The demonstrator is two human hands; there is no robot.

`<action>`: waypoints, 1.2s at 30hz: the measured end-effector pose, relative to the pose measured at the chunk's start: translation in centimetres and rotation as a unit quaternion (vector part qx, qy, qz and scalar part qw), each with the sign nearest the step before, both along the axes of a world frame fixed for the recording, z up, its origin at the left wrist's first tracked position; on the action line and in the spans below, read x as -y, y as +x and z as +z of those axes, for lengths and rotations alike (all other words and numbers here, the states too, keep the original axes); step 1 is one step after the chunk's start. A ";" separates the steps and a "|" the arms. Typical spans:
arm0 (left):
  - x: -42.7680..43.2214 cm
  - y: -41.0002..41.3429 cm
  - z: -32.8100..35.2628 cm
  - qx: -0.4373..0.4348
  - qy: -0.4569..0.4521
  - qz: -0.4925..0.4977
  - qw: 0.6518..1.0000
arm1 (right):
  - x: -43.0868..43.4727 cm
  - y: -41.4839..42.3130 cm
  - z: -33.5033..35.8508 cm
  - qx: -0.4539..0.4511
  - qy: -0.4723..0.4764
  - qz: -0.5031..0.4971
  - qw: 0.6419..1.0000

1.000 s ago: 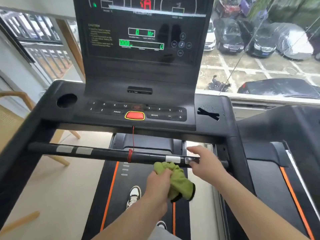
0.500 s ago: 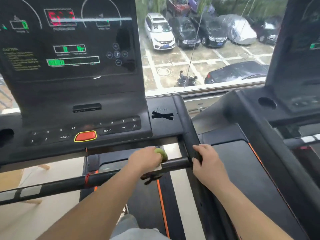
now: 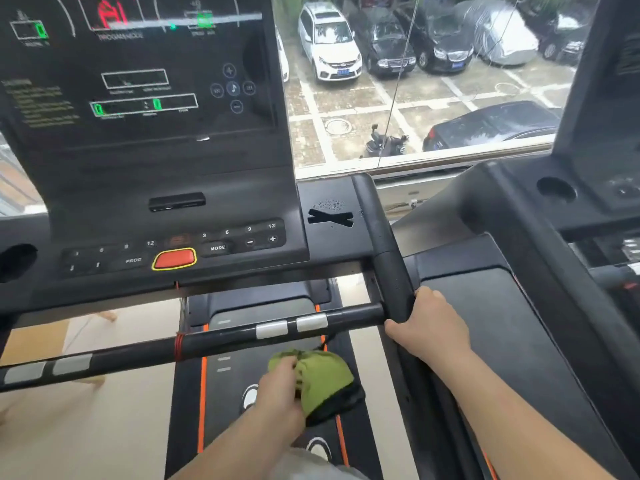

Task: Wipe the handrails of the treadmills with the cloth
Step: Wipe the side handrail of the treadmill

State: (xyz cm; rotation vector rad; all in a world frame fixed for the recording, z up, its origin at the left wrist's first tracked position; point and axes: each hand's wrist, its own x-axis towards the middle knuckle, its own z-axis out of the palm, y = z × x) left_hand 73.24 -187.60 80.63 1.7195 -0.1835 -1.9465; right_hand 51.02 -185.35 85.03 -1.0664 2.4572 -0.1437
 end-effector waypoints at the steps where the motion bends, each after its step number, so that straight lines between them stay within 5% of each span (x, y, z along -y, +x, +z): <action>1: 1.0 -0.4 -0.2 -0.044 0.009 0.053 0.998 | 0.1 0.1 0.1 -0.010 0.003 0.004 1.000; 5: 0.5 -2.8 1.7 -0.119 0.017 0.062 0.991 | 0.0 0.5 0.1 -0.026 0.009 0.019 0.999; 9: -1.3 -2.9 5.3 -0.127 -0.027 -0.050 0.990 | 0.0 0.4 0.1 -0.043 0.010 0.025 0.999; 18: 5.0 -0.7 10.3 0.090 -0.177 -0.198 0.960 | 0.9 -1.0 1.0 0.111 -0.052 -0.060 0.991; 23: 9.6 -2.1 12.1 0.128 -0.233 -0.235 0.935 | 6.2 -2.4 2.5 0.128 -0.109 -0.070 0.983; 27: 15.7 -3.8 13.8 0.143 -0.335 -0.273 0.890 | 11.6 -2.8 3.0 0.129 -0.066 -0.060 0.988; 31: 22.4 -5.9 15.0 0.213 -0.509 -0.313 0.773 | 14.6 -3.9 3.0 0.184 -0.041 -0.068 0.980; 34: 25.7 -8.2 12.1 0.330 -0.628 -0.416 0.569 | 15.5 -4.3 3.0 0.180 0.024 -0.042 0.982; 36: 26.3 -10.5 8.5 0.409 -0.594 -0.554 0.416 | 15.9 -4.5 3.0 0.149 0.065 -0.019 0.986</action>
